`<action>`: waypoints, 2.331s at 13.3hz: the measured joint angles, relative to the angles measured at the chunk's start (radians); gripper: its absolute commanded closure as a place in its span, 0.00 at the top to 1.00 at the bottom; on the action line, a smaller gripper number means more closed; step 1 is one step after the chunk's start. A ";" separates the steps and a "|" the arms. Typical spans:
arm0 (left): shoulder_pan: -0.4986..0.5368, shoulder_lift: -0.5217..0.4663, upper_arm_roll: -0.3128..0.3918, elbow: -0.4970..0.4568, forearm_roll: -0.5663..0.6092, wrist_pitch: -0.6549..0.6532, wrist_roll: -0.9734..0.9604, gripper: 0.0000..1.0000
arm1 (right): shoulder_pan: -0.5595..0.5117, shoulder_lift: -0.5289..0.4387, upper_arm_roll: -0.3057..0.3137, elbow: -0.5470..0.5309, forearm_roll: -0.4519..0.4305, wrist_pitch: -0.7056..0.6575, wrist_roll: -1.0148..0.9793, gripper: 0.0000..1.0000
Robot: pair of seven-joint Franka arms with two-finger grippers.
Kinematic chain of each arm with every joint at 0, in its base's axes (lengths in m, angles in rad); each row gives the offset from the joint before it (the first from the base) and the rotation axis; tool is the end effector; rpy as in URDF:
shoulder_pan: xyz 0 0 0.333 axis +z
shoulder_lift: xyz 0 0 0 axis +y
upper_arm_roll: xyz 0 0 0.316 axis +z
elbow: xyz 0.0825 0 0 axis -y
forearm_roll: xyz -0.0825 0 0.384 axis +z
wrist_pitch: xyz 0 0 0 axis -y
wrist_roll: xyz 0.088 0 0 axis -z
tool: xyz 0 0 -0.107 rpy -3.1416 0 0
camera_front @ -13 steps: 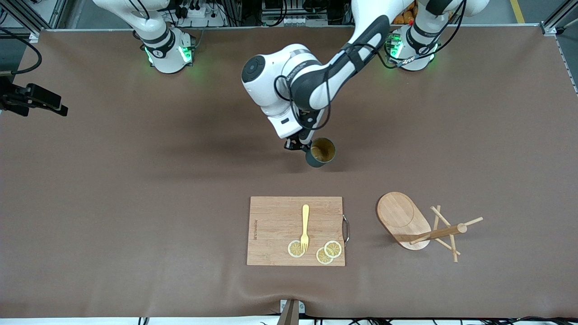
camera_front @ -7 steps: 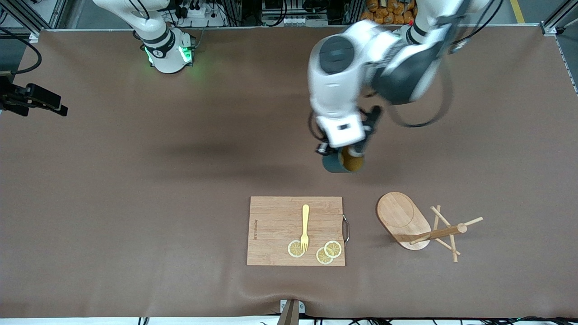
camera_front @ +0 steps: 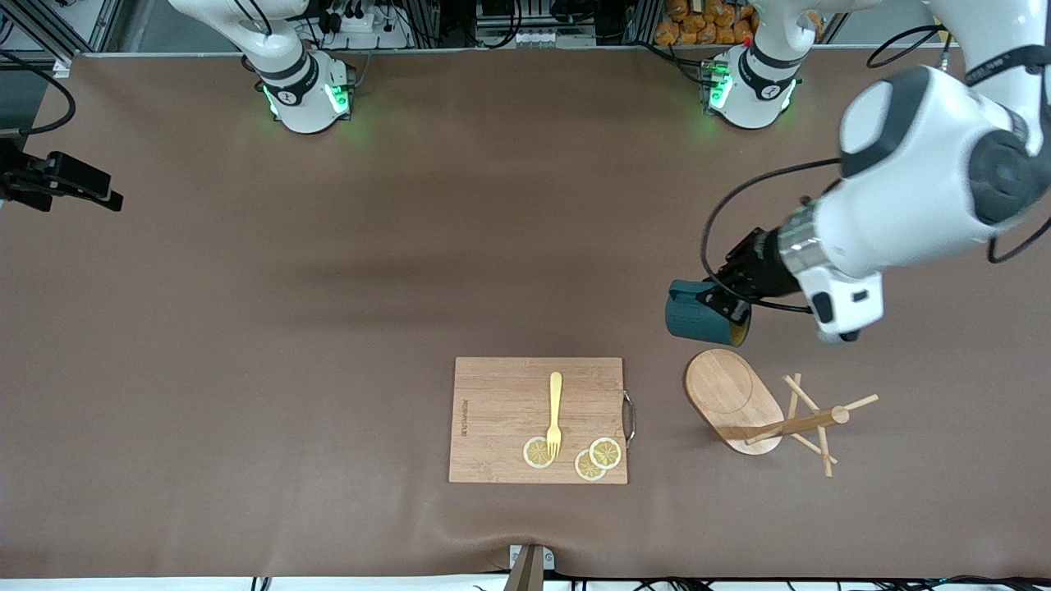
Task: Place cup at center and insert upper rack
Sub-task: 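Carry the mug with the left gripper toward the wooden mug tree, then slide the mug handle onto a mug-tree peg with the left gripper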
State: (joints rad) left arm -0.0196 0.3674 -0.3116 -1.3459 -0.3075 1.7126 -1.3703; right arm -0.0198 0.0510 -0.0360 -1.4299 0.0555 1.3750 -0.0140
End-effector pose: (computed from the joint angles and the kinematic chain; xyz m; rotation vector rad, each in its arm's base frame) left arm 0.6337 -0.2105 0.5355 2.4061 1.4774 -0.4305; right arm 0.5493 -0.0233 0.6455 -3.0802 0.0523 0.1603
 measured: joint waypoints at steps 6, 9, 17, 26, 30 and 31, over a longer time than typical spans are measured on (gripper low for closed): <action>0.177 0.030 0.001 -0.013 -0.323 -0.039 0.198 0.00 | 0.000 0.000 0.000 0.000 0.000 0.000 0.000 1.00; 0.225 0.071 0.001 -0.017 -0.427 -0.040 0.271 0.00 | 0.000 0.000 0.000 0.000 0.000 0.000 0.000 1.00; 0.307 0.206 0.001 -0.019 -0.599 -0.058 0.432 0.00 | 0.000 0.000 0.000 0.000 0.000 0.000 0.000 1.00; 0.372 0.281 0.000 -0.018 -0.639 -0.145 0.525 0.00 | 0.000 0.000 0.000 0.000 0.000 0.000 0.000 1.00; 0.385 0.285 0.000 -0.017 -0.662 -0.145 0.549 0.00 | 0.000 0.000 0.000 0.000 0.000 0.000 0.000 1.00; 0.394 0.286 0.000 -0.017 -0.668 -0.146 0.553 0.00 | 0.000 0.000 0.000 0.000 0.000 0.000 0.000 1.00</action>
State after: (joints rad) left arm 0.3745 0.6535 -0.3116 -1.3634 -0.9756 1.5665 -0.8174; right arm -0.0199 0.0510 -0.0363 -1.4295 0.0555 1.3750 -0.0140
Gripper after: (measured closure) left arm 0.793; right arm 0.000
